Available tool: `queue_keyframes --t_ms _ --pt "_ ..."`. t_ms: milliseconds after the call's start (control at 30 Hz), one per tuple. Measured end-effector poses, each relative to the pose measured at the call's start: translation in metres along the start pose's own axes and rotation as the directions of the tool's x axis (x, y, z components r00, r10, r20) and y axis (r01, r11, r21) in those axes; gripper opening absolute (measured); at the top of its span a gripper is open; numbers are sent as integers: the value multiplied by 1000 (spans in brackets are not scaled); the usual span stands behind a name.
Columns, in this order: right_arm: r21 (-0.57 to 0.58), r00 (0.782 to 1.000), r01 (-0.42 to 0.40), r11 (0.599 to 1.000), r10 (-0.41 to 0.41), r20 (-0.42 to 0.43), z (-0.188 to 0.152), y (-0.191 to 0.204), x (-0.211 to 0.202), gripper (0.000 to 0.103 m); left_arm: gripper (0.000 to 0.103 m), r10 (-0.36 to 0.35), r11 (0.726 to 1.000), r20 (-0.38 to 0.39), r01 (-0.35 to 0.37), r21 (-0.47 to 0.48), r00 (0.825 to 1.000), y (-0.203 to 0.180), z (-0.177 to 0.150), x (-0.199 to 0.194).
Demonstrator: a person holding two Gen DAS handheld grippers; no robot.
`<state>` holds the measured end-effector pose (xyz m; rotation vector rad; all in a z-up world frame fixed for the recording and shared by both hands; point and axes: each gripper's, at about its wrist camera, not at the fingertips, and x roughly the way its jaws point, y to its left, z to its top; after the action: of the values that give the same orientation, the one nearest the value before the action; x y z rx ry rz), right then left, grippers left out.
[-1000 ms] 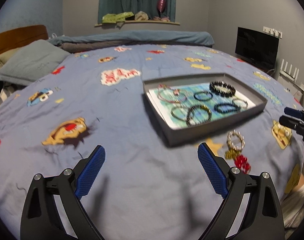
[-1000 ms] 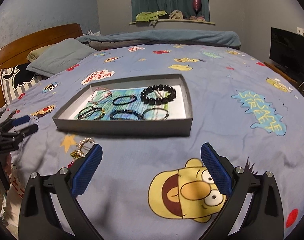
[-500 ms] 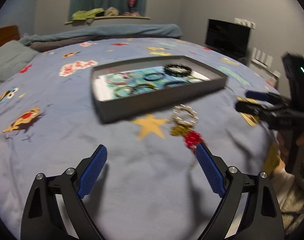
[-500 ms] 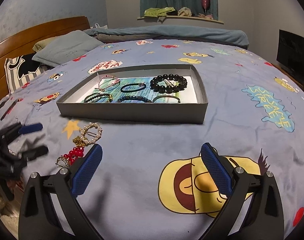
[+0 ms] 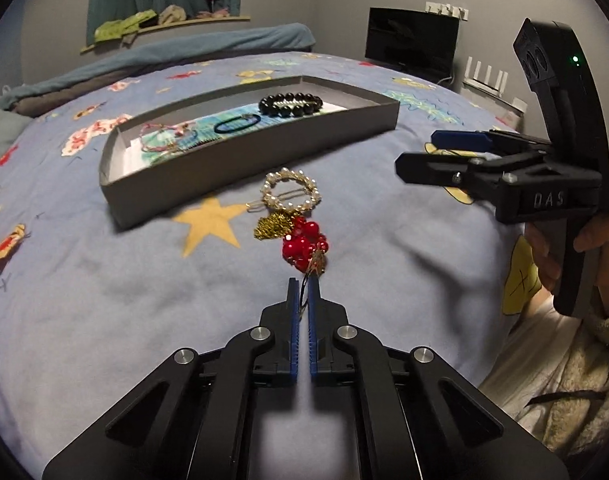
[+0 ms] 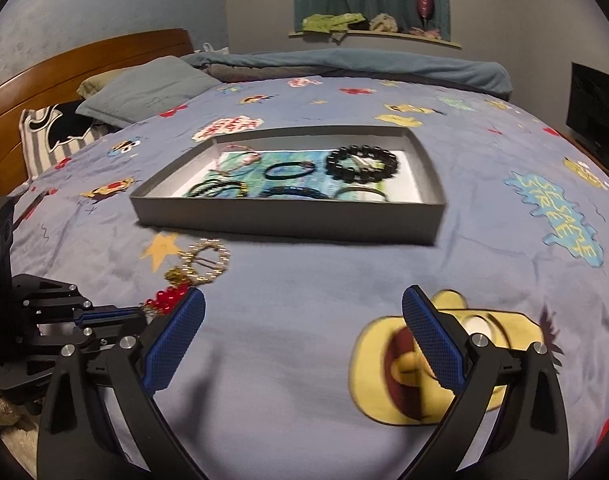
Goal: Organize jewelry
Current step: 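Grasp the red bead cluster with the left gripper while the right grasps the round pearl clip, then carry the red bead cluster and pearl clip into the grey tray and open both grippers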
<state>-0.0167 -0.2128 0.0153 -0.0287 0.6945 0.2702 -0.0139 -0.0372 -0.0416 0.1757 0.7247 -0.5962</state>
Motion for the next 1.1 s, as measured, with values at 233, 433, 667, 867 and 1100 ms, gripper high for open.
queue_keyframes --t_ms 233,433,667,867,1100 --pt "-58 997 -71 996 69 -33 5 32 22 71 1 87 994 28 -86 -66 996 25 2 -14" --pt "-86 995 -92 992 88 -54 8 49 38 66 1 142 980 47 -134 -144 989 54 0 -28" --pt "-107 995 -84 991 78 -64 12 60 53 62 1 139 970 31 -129 -207 990 74 0 -28" --pt "-188 997 -55 981 42 -70 10 72 62 42 1 138 974 26 -131 -185 990 70 -1 -26" --pt "-212 998 -51 976 41 -51 8 73 61 42 1 138 974 30 -130 -183 990 69 0 -25"
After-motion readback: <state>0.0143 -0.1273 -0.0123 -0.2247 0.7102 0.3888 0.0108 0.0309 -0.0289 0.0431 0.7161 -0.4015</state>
